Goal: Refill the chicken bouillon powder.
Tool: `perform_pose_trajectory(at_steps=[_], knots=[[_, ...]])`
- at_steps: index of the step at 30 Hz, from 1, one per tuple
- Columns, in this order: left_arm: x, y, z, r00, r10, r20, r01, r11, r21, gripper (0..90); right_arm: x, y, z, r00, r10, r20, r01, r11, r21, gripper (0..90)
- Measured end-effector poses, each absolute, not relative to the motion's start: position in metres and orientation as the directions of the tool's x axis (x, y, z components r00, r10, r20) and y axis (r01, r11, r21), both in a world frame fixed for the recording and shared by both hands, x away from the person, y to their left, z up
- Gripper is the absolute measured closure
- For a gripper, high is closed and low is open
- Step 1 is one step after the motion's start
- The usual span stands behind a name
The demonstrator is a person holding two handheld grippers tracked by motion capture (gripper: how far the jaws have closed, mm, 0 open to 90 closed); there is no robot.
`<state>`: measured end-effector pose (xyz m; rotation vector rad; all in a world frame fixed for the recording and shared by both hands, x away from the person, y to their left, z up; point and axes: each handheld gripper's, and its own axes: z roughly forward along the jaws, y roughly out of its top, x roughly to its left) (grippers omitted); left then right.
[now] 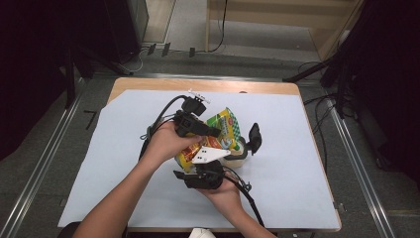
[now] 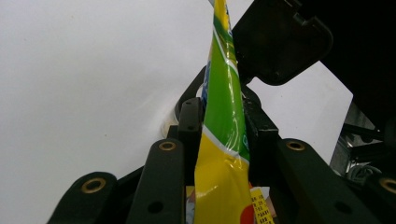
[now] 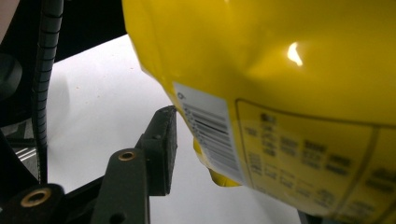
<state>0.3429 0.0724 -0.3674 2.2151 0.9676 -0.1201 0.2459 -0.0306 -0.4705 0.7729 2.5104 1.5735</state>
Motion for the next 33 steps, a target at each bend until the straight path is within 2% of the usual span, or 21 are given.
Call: perform_pose_trajectory(at_steps=[7,14,22,27,33], knots=[[0.344,0.073,-0.371,0.727,0.608,-0.321,0.664,-0.502,0.554,77.5,0.246,-0.027,-0.475,-0.879,0.443,0.177,0.365,0.387,0.846,52.0],[0.346,0.076,-0.378,0.717,0.608,-0.34,0.678,-0.494,0.545,74.6,0.249,-0.023,-0.48,-0.875,0.442,0.198,0.389,0.398,0.831,51.5],[0.349,0.085,-0.377,0.726,0.589,-0.356,0.674,-0.506,0.538,82.1,0.251,-0.021,-0.484,-0.871,0.442,0.213,0.405,0.401,0.822,50.5],[0.346,0.09,-0.372,0.742,0.575,-0.346,0.656,-0.517,0.549,84.3,0.251,-0.019,-0.487,-0.868,0.456,0.2,0.404,0.41,0.818,47.0],[0.343,0.095,-0.366,0.752,0.552,-0.36,0.647,-0.519,0.558,86.2,0.252,-0.02,-0.488,-0.859,0.469,0.204,0.414,0.405,0.815,46.7]])
